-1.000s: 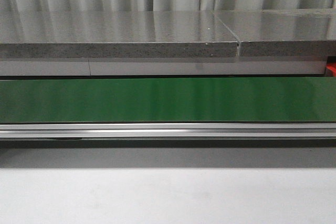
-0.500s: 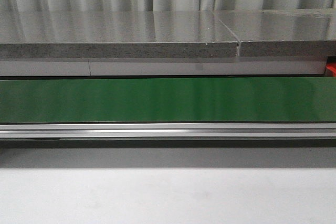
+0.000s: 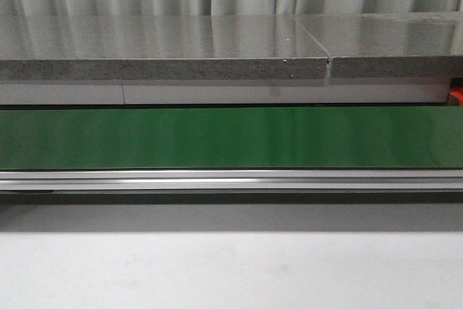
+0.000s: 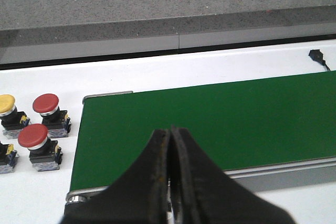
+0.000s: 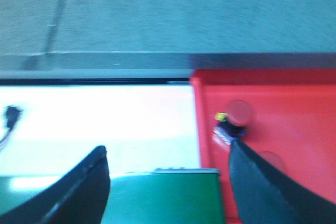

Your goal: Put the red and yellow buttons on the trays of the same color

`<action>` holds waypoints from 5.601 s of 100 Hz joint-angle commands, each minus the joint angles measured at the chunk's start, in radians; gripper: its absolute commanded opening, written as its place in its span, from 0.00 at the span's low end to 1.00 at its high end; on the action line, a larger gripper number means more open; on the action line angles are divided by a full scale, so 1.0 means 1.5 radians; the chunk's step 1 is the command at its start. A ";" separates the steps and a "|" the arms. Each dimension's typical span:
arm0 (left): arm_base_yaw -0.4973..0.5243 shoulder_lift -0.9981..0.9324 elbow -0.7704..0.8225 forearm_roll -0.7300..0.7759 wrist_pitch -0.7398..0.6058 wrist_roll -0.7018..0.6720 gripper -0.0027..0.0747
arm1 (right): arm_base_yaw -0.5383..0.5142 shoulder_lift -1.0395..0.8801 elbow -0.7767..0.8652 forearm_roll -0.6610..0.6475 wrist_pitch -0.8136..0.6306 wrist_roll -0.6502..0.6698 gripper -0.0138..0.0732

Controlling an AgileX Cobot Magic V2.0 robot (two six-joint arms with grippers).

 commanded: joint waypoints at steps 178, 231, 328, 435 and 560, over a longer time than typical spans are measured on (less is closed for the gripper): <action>-0.005 0.002 -0.017 -0.008 -0.050 -0.005 0.15 | 0.057 -0.361 0.270 -0.006 0.030 -0.016 0.02; -0.005 0.002 -0.017 -0.008 -0.059 -0.008 0.86 | 0.057 -0.361 0.270 -0.006 0.030 -0.016 0.02; 0.317 0.595 -0.295 -0.042 -0.045 -0.162 0.86 | 0.057 -0.361 0.270 -0.006 0.030 -0.016 0.02; 0.323 0.861 -0.409 -0.042 -0.051 -0.160 0.86 | 0.057 -0.361 0.270 -0.006 0.030 -0.016 0.02; 0.171 0.639 -0.393 -0.037 0.069 -0.050 0.01 | 0.057 -0.361 0.270 -0.006 0.030 -0.016 0.02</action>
